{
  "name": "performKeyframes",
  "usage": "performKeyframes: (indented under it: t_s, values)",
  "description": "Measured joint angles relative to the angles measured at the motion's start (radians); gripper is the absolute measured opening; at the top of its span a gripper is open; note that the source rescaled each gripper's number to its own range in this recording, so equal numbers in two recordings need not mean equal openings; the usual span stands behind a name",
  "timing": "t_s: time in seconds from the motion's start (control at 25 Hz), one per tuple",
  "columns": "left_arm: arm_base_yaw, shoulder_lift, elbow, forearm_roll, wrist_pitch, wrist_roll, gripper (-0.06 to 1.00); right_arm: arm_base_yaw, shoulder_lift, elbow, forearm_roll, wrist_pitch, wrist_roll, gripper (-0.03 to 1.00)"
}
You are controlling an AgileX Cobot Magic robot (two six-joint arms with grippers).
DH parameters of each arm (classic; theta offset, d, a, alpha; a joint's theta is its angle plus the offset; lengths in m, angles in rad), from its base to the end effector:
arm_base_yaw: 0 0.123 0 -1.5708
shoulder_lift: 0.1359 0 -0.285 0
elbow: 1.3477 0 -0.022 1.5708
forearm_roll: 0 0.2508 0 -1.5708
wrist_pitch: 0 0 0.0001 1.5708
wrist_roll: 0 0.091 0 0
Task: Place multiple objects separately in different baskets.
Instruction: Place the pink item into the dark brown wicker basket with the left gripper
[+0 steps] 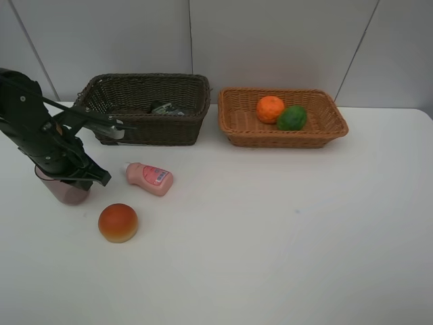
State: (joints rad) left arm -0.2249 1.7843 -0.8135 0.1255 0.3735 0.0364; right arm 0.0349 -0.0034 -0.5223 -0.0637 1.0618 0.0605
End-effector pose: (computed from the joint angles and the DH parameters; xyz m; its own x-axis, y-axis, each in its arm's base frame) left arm 0.2952 -0.0633 0.1244 -0.8837 0.3587 -0.3008 0.3480 0.9331 0.0904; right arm -0.0080 -0.0053 0.2835 -0.4323 0.0143 -0.9016 0.0280 0.9996 0.0024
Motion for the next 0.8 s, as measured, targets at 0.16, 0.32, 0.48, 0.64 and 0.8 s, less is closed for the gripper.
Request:
performKeyframes:
  t_s: [0.16, 0.32, 0.48, 0.64, 0.8]
  values:
    - [0.000, 0.002, -0.059, -0.014, 0.087, -0.009, 0.00, 0.000, 0.000, 0.000, 0.000, 0.000, 0.000, 0.63]
    - [0.000, 0.002, -0.185, -0.061, 0.224, -0.093, 0.00, 0.000, 0.000, 0.000, 0.000, 0.000, 0.000, 0.63]
    - [0.000, 0.001, -0.340, -0.104, 0.372, -0.161, 0.00, 0.000, 0.000, 0.000, 0.000, 0.000, 0.000, 0.63]
    - [0.000, 0.002, -0.488, -0.135, 0.480, -0.175, 0.00, 0.000, 0.000, 0.000, 0.000, 0.000, 0.000, 0.63]
    - [0.000, 0.035, -0.651, -0.139, 0.549, -0.175, 0.00, 0.000, 0.000, 0.000, 0.000, 0.000, 0.000, 0.63]
